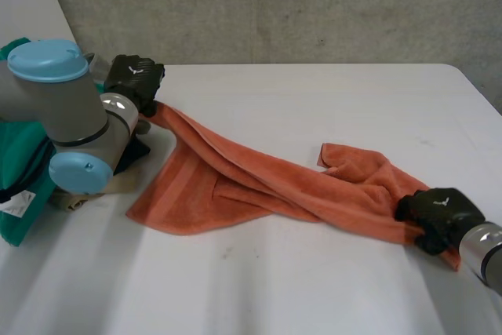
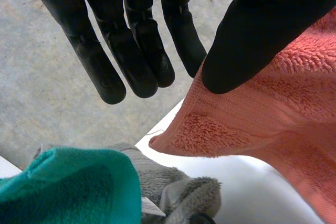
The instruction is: Fold the laundry.
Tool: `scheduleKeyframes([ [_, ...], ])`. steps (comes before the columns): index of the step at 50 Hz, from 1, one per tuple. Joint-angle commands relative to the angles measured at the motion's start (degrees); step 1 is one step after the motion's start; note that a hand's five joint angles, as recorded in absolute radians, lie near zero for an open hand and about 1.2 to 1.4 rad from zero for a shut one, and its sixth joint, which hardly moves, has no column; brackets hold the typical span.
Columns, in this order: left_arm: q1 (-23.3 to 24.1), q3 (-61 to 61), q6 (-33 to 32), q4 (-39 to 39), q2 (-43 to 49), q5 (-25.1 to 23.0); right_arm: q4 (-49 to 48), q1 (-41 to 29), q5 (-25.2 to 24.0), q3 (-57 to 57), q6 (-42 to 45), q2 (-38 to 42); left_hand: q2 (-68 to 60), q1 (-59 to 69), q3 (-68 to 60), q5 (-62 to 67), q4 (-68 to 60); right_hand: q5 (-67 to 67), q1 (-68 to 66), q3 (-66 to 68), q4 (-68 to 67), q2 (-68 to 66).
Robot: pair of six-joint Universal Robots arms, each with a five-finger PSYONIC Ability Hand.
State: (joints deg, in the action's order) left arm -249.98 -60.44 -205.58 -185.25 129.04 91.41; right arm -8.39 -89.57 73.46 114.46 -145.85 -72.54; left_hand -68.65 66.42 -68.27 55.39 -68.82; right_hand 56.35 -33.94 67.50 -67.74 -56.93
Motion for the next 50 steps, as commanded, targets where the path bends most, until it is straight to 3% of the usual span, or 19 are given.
scheduleKeyframes([
  [1,0.3,-5.2,0.3,1.4,-5.2,-0.2,0.7,0.7,2.5,-7.0,0.3,-2.3,-11.4,13.6,-11.7,14.6,-11.2,13.7,-46.1,12.5,-12.3,-23.1],
  [4,0.3,-10.0,0.2,3.1,-9.5,-0.4,4.1,0.6,3.1,-10.2,1.2,-6.4,-11.4,13.6,-11.7,14.6,-11.2,13.7,-46.1,12.5,-12.3,-23.1],
  [8,0.3,-16.3,-0.2,6.7,-15.7,-0.8,20.7,1.7,2.7,-17.9,5.8,-11.7,-11.4,13.6,-11.7,14.6,-11.2,13.7,-46.1,12.5,-12.3,-23.1],
  [12,0.5,-20.6,-0.3,9.6,-18.8,-1.4,30.8,3.4,2.5,-24.0,8.7,-9.2,-11.4,13.6,-11.7,14.6,-11.2,13.7,-46.1,12.5,-12.3,-23.1],
  [19,1.2,-18.8,-0.8,8.9,-13.5,-2.2,30.4,3.2,3.6,-34.8,8.7,4.3,-11.4,13.6,-11.7,14.6,-11.2,13.7,-46.1,12.5,-12.3,-23.1],
  [24,1.9,-7.7,-2.2,5.3,-3.7,-1.4,28.2,2.0,4.7,-42.9,5.9,14.0,-11.4,13.6,-11.7,14.6,-11.2,13.7,-46.1,12.5,-12.3,-23.1],
  [27,2.8,-0.8,-2.8,4.9,0.2,-1.1,28.2,0.2,4.6,-44.2,4.5,14.6,-11.4,13.6,-11.7,14.6,-11.2,13.7,-46.1,12.5,-12.3,-23.1],
  [30,3.8,2.0,-3.0,4.5,1.1,-1.1,27.8,-1.0,4.1,-42.6,1.5,12.4,-11.4,13.6,-11.7,14.6,-11.2,0.7,-33.1,-0.5,0.7,-10.1],
  [32,3.8,2.3,-2.9,4.2,1.1,-1.3,27.1,-1.0,3.7,-39.2,-0.7,9.2,-11.4,13.6,-11.7,14.6,-11.2,-29.0,-3.4,-30.2,30.4,19.6],
  [36,4.0,3.7,-3.1,1.7,1.7,-0.6,25.7,-0.6,1.2,-32.4,-1.5,1.5,-11.4,13.6,-11.7,14.6,-11.2,-39.2,6.8,-40.4,40.6,29.8],
  [43,3.3,5.4,-3.2,0.7,4.1,1.4,25.5,1.2,-6.0,-18.2,2.7,-7.3,-11.4,13.6,-11.7,14.6,-11.2,-39.5,7.1,-40.6,40.8,30.0],
  [50,2.2,5.4,-3.1,0.7,5.3,1.8,20.5,5.8,-8.1,-6.9,11.0,-8.4,-11.4,13.6,-11.7,14.6,-11.2,-39.3,6.9,-40.4,40.7,29.9],
])
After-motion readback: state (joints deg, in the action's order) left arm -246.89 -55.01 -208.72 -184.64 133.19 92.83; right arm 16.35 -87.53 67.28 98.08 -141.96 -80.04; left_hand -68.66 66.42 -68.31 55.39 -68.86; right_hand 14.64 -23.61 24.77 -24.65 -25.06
